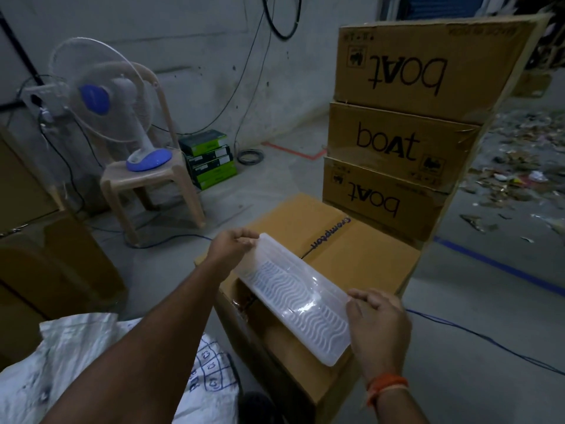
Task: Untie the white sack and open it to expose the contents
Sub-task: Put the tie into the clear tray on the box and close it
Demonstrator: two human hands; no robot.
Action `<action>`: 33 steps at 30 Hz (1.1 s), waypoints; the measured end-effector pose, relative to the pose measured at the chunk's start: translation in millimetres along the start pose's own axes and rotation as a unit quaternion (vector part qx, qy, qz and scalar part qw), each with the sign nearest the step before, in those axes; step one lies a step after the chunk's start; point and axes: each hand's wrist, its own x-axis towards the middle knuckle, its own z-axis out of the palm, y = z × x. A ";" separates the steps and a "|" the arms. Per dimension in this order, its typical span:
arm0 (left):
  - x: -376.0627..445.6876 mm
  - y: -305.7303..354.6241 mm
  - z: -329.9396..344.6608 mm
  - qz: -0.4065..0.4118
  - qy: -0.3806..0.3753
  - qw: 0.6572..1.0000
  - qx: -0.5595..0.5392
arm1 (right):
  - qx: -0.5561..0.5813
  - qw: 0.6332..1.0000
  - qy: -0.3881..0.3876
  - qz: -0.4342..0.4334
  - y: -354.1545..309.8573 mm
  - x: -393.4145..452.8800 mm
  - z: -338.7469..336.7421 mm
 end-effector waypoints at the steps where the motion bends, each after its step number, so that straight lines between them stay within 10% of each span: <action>1: -4.7 -2.1 0.6 -0.003 0.031 0.999 -0.020 | -0.033 0.998 -0.023 -0.057 -7.6 6.6 -0.2; 4: -39.4 1.1 3.2 0.002 0.121 0.990 -0.074 | -0.037 0.968 -0.190 -0.157 -39.7 38.9 7.9; 12: -127.8 -13.8 30.3 -0.001 0.085 0.981 -0.175 | -0.043 0.867 -0.486 -0.095 -51.7 125.4 54.1; 21: -131.4 -10.7 38.6 -0.045 0.096 0.984 -0.140 | 0.021 0.879 -0.471 -0.079 -32.5 113.8 53.3; 27: -160.4 -9.4 14.6 -0.028 0.157 0.983 -0.091 | -0.064 0.914 -0.285 -0.281 -51.7 76.7 47.7; 33: -239.0 -38.2 -24.9 -0.035 0.165 0.984 -0.063 | -0.025 0.869 -0.301 -0.392 -70.7 -18.4 39.9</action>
